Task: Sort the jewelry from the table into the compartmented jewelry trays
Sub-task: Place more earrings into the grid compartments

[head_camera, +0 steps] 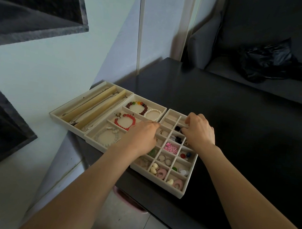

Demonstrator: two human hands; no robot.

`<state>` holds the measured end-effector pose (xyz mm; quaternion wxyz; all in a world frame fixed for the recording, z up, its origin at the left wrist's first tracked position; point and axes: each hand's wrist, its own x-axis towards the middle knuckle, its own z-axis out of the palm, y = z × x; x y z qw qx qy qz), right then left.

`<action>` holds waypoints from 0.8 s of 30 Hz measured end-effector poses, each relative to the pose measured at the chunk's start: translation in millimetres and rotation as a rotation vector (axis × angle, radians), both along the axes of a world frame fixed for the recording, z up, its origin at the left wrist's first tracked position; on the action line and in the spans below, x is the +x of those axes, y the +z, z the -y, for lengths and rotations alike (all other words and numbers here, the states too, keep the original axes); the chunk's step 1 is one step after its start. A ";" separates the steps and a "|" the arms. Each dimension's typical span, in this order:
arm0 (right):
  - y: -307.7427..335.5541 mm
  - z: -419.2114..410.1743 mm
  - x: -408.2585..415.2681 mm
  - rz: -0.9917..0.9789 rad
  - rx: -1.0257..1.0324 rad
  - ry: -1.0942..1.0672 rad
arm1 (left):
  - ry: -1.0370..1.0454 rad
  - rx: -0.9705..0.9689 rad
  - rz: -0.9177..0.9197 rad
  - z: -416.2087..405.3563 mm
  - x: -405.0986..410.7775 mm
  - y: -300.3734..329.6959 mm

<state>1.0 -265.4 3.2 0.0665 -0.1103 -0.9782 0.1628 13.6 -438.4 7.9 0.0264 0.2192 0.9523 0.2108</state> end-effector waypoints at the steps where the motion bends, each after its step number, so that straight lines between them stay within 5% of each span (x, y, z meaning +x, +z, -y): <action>1: 0.9 -1.6 -0.7 0.004 -0.028 0.007 | -0.001 0.000 -0.004 -0.1 0.0 -0.1; 24: -4.3 8.3 0.7 -0.025 -0.012 0.003 | -0.037 -0.050 -0.064 4.4 4.5 0.4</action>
